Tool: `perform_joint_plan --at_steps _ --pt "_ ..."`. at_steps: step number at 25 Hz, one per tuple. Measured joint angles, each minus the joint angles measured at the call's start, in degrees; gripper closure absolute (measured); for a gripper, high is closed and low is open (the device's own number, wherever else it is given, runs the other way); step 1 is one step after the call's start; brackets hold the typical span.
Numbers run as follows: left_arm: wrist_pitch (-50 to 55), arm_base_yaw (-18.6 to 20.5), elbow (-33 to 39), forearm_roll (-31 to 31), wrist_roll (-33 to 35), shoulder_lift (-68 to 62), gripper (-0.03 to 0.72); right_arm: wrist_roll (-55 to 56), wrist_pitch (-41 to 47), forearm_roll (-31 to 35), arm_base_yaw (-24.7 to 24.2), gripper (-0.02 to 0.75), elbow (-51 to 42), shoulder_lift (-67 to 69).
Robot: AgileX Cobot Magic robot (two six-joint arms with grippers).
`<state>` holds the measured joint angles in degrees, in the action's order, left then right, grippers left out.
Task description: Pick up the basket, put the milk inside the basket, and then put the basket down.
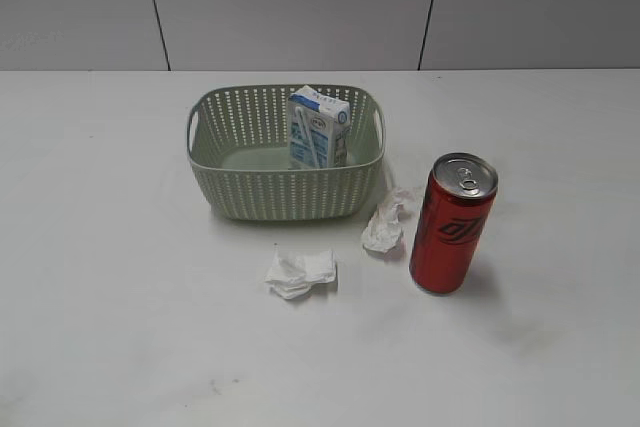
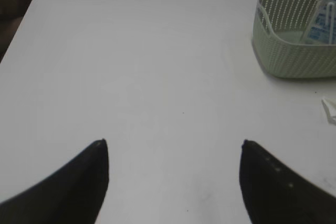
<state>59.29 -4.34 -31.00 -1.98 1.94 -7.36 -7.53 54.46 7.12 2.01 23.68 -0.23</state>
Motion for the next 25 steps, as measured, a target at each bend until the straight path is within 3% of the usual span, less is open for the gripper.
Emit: perform_joint_plan --at_steps 8,25 --pt "0.11 0.00 1.45 -0.90 -2.89 7.40 0.099 0.06 0.00 0.00 0.00 0.148 0.00 0.00" --pt "0.37 0.00 1.74 -0.64 -3.91 7.65 0.099 -1.20 -0.06 0.20 0.00 0.148 0.00 0.00"
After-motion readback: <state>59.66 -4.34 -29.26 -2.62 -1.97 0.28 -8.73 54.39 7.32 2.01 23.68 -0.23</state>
